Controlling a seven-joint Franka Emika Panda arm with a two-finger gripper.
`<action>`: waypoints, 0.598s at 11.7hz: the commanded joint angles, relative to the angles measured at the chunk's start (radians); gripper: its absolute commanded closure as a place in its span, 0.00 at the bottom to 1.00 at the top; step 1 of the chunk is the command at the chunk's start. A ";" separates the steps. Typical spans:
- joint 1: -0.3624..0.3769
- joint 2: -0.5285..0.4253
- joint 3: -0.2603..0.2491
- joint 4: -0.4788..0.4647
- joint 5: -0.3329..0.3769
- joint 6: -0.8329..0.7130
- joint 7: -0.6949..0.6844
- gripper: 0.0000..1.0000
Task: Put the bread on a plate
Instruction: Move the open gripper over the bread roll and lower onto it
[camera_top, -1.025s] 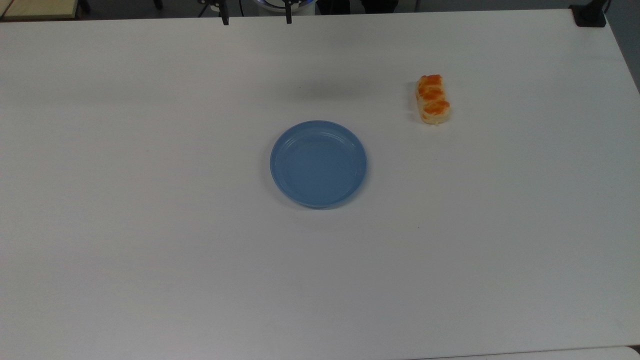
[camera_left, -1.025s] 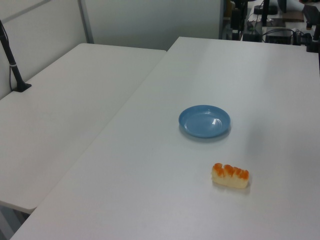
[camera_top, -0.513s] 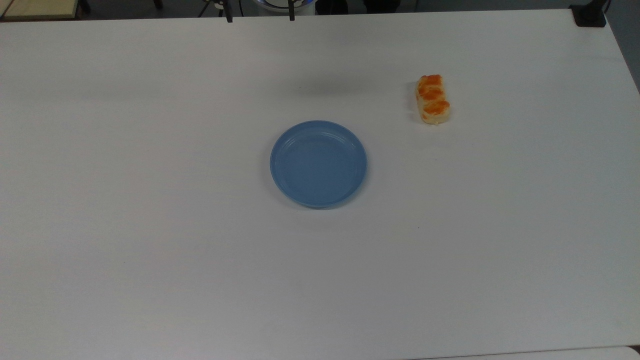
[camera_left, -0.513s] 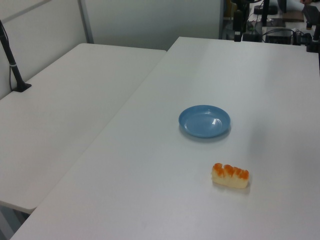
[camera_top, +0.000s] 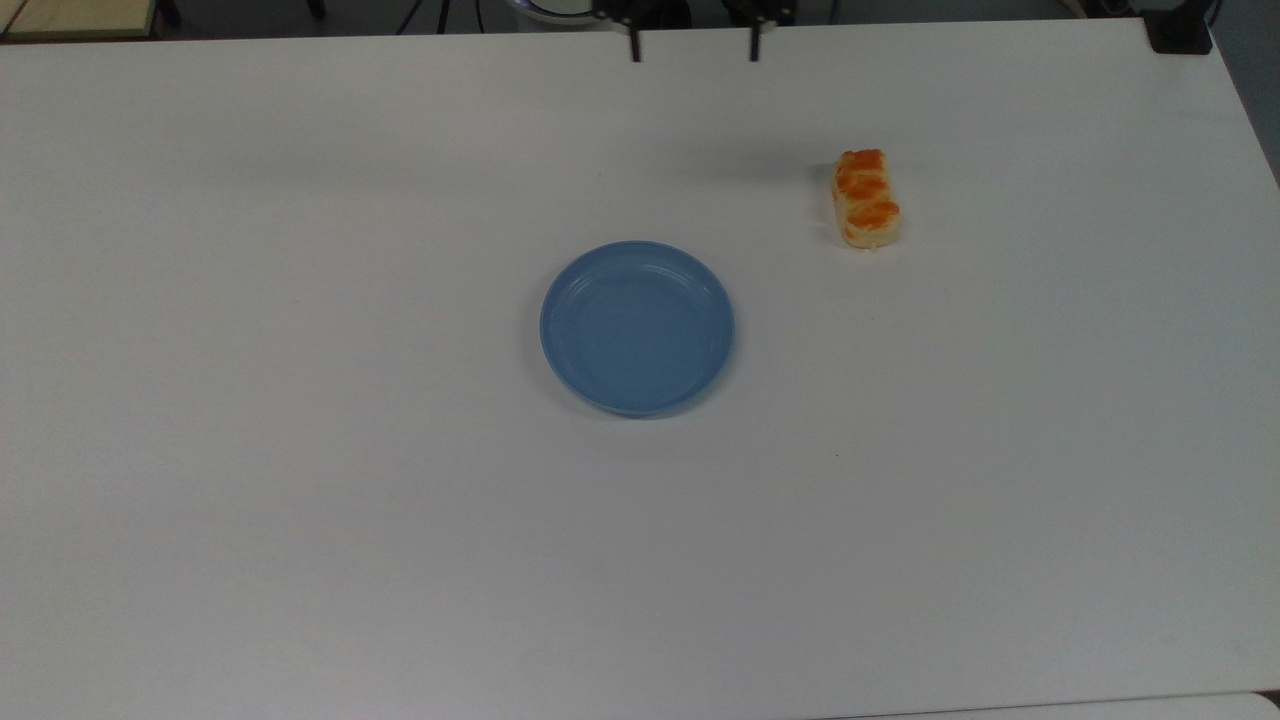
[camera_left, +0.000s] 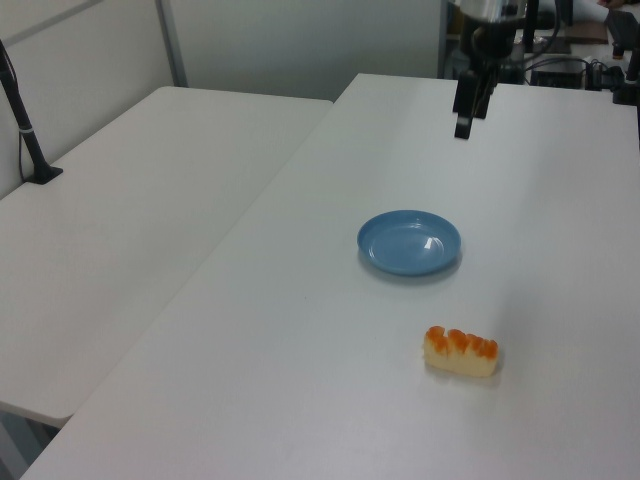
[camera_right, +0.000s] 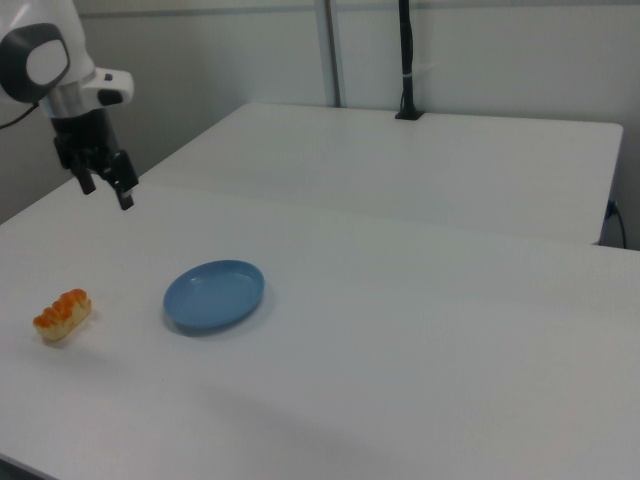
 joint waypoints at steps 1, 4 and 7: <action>0.014 -0.001 0.072 -0.065 0.059 0.048 0.119 0.00; 0.046 0.058 0.177 -0.118 0.037 0.055 0.115 0.00; 0.060 0.072 0.241 -0.178 -0.015 0.087 0.115 0.00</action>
